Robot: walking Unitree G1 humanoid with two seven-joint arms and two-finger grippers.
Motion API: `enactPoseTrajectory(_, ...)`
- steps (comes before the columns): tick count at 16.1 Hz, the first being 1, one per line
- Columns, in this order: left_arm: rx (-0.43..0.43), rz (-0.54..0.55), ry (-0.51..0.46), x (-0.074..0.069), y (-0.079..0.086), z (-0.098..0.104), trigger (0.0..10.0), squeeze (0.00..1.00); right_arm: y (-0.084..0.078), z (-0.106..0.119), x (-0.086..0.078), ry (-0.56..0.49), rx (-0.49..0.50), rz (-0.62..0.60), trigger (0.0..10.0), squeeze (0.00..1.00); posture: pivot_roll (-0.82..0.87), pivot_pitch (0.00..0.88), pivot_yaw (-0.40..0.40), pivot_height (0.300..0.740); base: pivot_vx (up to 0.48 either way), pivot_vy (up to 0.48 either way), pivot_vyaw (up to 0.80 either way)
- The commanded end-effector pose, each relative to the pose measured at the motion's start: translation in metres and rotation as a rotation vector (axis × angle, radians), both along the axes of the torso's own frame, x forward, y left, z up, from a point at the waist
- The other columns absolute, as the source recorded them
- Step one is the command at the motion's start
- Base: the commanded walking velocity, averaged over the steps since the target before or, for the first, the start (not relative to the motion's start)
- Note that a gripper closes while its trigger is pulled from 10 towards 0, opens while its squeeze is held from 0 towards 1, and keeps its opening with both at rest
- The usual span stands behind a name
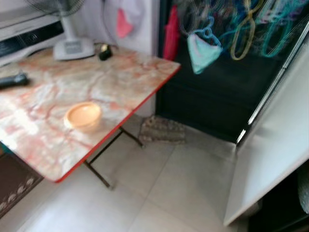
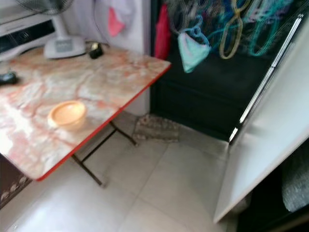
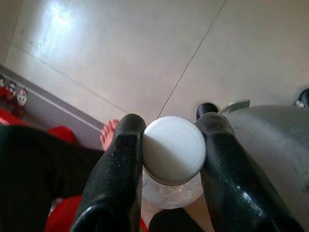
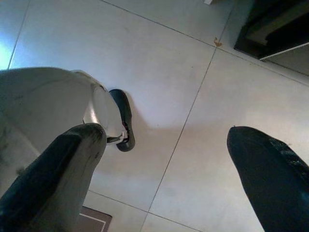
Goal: Restocking fridge
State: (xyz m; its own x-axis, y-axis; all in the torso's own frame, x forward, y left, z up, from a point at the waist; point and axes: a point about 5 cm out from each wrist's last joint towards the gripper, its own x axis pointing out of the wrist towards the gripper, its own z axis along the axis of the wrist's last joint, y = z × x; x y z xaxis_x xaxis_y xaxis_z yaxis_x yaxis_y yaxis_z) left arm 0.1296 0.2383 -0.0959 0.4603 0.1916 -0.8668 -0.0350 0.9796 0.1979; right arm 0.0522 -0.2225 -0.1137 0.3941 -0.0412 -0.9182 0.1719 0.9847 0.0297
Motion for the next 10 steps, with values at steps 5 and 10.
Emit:
enactPoseTrajectory(5,-0.002,-0.021,0.014,-0.0024,-0.0012,-0.0011,10.0,0.0,0.001,-0.0009,-0.004,0.018,0.003,0.004,10.0,0.0,0.03,0.0,0.011,0.74,0.0,0.0,-0.8)
enactPoseTrajectory(10,-0.012,-0.003,0.005,-0.0007,-0.0013,-0.0006,10.0,0.0,0.0009,-0.0007,-0.0023,0.014,0.003,0.002,10.0,0.0,0.04,0.0,0.005,0.74,0.0,0.0,-0.8)
